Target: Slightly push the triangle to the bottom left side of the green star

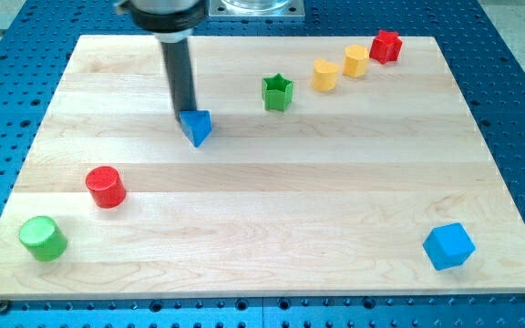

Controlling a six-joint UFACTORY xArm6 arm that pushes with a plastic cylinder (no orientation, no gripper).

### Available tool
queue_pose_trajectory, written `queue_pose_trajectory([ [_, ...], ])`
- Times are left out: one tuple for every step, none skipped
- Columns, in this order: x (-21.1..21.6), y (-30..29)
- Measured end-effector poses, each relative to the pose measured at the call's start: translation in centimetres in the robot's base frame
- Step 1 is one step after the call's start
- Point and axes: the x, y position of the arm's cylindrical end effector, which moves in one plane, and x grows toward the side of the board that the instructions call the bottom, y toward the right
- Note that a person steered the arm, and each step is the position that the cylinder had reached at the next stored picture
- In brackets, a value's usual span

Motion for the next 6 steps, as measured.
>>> queue_pose_trajectory([
  [1.2, -3.2],
  [4.5, -3.8],
  [4.5, -0.5],
  [4.1, 3.4],
  [3.4, 4.2],
  [2.8, 4.2],
])
